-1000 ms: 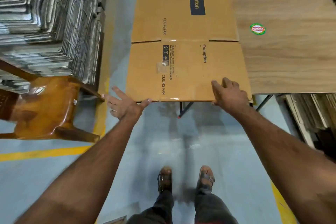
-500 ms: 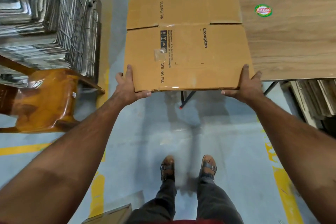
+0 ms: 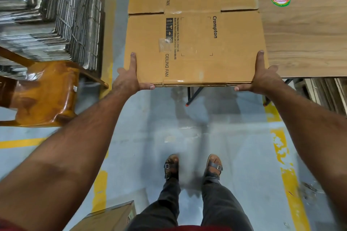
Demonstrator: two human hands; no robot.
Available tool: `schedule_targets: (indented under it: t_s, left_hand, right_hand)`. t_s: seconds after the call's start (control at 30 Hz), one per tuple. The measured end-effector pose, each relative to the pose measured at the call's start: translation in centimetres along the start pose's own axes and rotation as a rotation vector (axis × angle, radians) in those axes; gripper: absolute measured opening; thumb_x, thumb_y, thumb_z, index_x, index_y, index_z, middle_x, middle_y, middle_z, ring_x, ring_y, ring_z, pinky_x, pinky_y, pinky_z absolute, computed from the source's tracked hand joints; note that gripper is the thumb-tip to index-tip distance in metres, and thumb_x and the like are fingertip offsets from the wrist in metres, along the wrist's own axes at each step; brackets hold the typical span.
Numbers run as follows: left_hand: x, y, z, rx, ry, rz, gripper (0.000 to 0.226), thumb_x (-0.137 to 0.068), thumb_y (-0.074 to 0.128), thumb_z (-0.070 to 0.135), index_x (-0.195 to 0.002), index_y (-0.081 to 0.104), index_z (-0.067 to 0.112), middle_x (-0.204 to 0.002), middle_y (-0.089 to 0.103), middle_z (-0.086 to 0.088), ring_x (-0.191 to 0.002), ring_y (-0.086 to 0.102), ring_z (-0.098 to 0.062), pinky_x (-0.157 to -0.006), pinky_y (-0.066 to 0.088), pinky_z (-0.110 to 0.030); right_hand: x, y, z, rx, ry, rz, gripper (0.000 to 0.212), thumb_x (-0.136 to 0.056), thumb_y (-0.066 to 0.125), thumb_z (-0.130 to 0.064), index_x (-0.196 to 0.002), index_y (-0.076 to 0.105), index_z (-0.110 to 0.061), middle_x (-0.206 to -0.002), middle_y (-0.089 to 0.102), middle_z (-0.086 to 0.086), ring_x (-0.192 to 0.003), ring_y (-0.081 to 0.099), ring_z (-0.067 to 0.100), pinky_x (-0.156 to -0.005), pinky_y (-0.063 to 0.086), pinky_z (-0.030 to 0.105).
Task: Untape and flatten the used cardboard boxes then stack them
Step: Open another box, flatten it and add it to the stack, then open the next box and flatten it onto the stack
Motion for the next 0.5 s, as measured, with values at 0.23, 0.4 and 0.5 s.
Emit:
schedule_targets:
  t_s: [0.23, 0.4, 0.5]
  left_hand:
    - [1.7, 1.1, 2.1, -0.256, -0.073, 0.008, 0.13, -0.065, 0.069, 0.075, -0.153, -0.015, 0.027, -0.155, 0.002, -0.023, -0.144, 0.012, -0.04, -0.111, 0.019, -0.065]
    - [3.6, 1.5, 6.6, -0.475, 0.153, 0.029, 0.14, -0.059, 0.055, 0.09, -0.151, -0.023, 0.018, -0.155, -0.023, -0.027, -0.146, -0.013, -0.045, -0.112, -0.001, -0.068]
    - [6.3, 1.4, 10.0, -0.347, 0.272, 0.059, 0.123, -0.072, 0.049, 0.085, -0.153, -0.014, 0.018, -0.157, -0.017, -0.025, -0.147, -0.007, -0.041, -0.113, -0.002, -0.065]
  right_hand:
    - [1.9, 1.0, -2.0, 0.418, -0.161, 0.171, 0.125, -0.074, 0.058, -0.079, -0.154, -0.011, -0.014, -0.159, 0.004, 0.024, -0.146, 0.01, 0.042, -0.112, 0.023, 0.062]
    - [4.3, 1.4, -4.2, 0.392, -0.265, 0.121, 0.122, -0.079, 0.062, -0.071, -0.153, -0.02, -0.02, -0.162, -0.012, 0.021, -0.149, -0.006, 0.041, -0.116, 0.006, 0.063]
    - [7.3, 1.4, -5.0, 0.214, -0.34, 0.185, 0.109, -0.085, 0.062, -0.062, -0.156, -0.012, -0.024, -0.163, -0.006, 0.017, -0.15, 0.0, 0.036, -0.119, 0.008, 0.058]
Point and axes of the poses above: each hand's wrist, its own x-axis away from the middle knuckle, its own y-axis out of the palm, z = x × y, the point moved 4 cm from there along -x, towards the middle knuckle
